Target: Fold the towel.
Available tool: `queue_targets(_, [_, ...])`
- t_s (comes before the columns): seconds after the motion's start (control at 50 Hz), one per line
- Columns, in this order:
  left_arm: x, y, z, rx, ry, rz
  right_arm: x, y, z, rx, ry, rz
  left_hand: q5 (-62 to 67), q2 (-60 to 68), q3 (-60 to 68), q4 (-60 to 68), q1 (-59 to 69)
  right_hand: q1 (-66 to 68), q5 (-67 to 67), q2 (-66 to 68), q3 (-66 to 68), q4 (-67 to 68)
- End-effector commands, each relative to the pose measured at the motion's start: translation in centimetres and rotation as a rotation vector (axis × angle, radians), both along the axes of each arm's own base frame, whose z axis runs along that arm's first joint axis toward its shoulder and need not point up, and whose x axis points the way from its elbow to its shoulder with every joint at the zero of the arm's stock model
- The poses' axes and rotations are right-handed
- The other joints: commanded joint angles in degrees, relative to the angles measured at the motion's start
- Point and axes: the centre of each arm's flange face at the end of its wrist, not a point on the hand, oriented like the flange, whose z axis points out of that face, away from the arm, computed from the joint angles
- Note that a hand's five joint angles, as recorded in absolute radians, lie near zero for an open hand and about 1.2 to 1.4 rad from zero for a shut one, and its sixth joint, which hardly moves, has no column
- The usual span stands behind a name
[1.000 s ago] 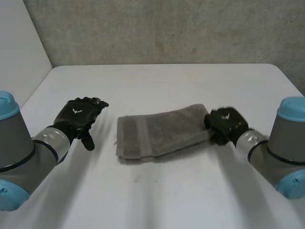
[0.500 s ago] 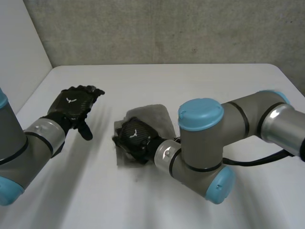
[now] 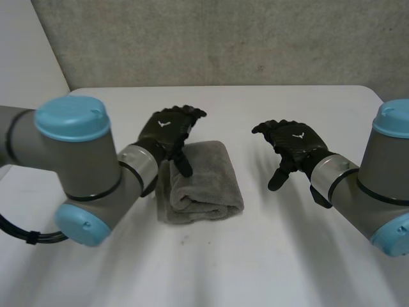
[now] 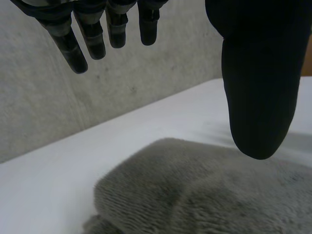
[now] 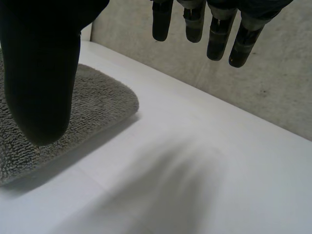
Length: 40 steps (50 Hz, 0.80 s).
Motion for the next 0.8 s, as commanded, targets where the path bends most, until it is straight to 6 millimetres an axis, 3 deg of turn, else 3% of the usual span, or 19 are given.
queue_targets(0.02, [0.2, -0.2, -4.1, 0.095, -0.116, 0.086, 2.3, -0.6, -0.7, 0.016, -0.001, 0.076, 0.20, 1.65, 1.68, 1.82, 1.86, -0.52, -1.75, 0.30, 0.42, 0.00])
queue_targets(0.08, [0.8, -0.1, -5.0, 0.122, -0.148, 0.119, 3.2, -0.2, -1.0, 0.023, 0.001, 0.104, 0.04, 1.48, 1.52, 1.65, 1.69, -0.52, -1.75, 0.30, 0.42, 0.00])
queue_targets(0.12, [1.9, 0.0, -6.0, 0.156, -0.176, 0.145, 5.4, 0.7, -1.5, 0.031, 0.006, 0.165, -0.13, 1.32, 1.35, 1.48, 1.52, -0.52, -1.75, 0.30, 0.42, 0.00])
queue_targets(0.18, [2.4, 0.0, -6.5, 0.173, -0.187, 0.155, 6.7, 0.9, -2.5, 0.059, 0.019, 0.194, -0.13, 1.32, 1.35, 1.48, 1.52, -0.52, -1.75, 0.30, 0.42, 0.00])
queue_targets(0.44, [4.7, -0.1, -8.1, 0.197, -0.277, 0.205, 9.2, 0.0, -6.8, 0.150, 0.080, 0.223, -0.47, 0.98, 1.01, 1.14, 1.19, -0.52, -1.75, 0.30, 0.42, 0.00])
queue_targets(0.52, [4.8, 0.1, -8.1, 0.199, -0.280, 0.206, 9.3, -0.3, -6.4, 0.136, 0.083, 0.210, -0.64, 0.81, 0.84, 0.98, 1.02, -0.52, -1.75, 0.30, 0.42, 0.00])
queue_targets(0.58, [4.8, 0.0, -7.1, 0.180, -0.265, 0.209, 9.4, -0.3, -4.6, 0.102, 0.063, 0.214, -0.97, 0.48, 0.51, 0.64, 0.68, -0.52, -1.75, 0.30, 0.42, 0.00])
queue_targets(0.62, [4.8, -0.1, -6.1, 0.157, -0.248, 0.210, 9.2, -0.2, -1.5, 0.046, 0.025, 0.213, -0.97, 0.48, 0.51, 0.64, 0.68, -0.52, -1.75, 0.30, 0.42, 0.00])
queue_targets(0.64, [4.7, -0.1, -4.6, 0.127, -0.221, 0.207, 9.2, -0.1, -1.5, 0.046, 0.025, 0.213, -0.97, 0.48, 0.51, 0.64, 0.68, -0.52, -1.75, 0.30, 0.42, 0.00])
queue_targets(0.66, [4.7, -0.1, -4.6, 0.127, -0.221, 0.207, 8.9, -0.1, 0.1, 0.017, 0.008, 0.205, -0.97, 0.48, 0.51, 0.64, 0.68, -0.52, -1.75, 0.30, 0.42, 0.00])
queue_targets(0.68, [4.6, 0.0, -2.6, 0.083, -0.185, 0.205, 8.6, 0.2, 1.7, -0.014, -0.010, 0.199, -0.97, 0.48, 0.51, 0.64, 0.68, -0.52, -1.75, 0.30, 0.42, 0.00])
queue_targets(0.7, [4.4, 0.4, -1.0, 0.048, -0.158, 0.201, 8.6, 0.2, 1.7, -0.014, -0.010, 0.199, -1.14, 0.31, 0.34, 0.47, 0.51, -0.52, -1.75, 0.30, 0.42, 0.00])
queue_targets(0.72, [4.4, 0.4, -1.0, 0.048, -0.158, 0.200, 8.3, 0.5, 3.5, -0.056, -0.031, 0.195, -1.14, 0.31, 0.34, 0.47, 0.51, -0.52, -1.75, 0.30, 0.42, 0.00])
queue_targets(0.74, [4.3, 0.7, 0.9, 0.007, -0.127, 0.199, 8.3, 0.5, 3.6, -0.057, -0.031, 0.195, -1.31, 0.14, 0.17, 0.31, 0.35, -0.52, -1.75, 0.30, 0.42, 0.00])
queue_targets(0.76, [4.4, 1.0, 2.5, -0.027, -0.101, 0.198, 7.8, 0.9, 5.8, -0.119, -0.064, 0.185, -1.31, 0.14, 0.17, 0.30, 0.34, -0.52, -1.75, 0.30, 0.42, 0.00])
queue_targets(0.78, [4.4, 1.0, 2.5, -0.027, -0.101, 0.198, 7.3, 1.2, 8.1, -0.193, -0.108, 0.163, -1.31, 0.14, 0.17, 0.30, 0.34, -0.52, -1.75, 0.30, 0.42, 0.00])
queue_targets(0.8, [4.6, 1.4, 4.4, -0.067, -0.068, 0.201, 7.3, 1.3, 8.2, -0.194, -0.108, 0.163, -1.31, 0.14, 0.17, 0.30, 0.34, -0.52, -1.75, 0.30, 0.42, 0.00])
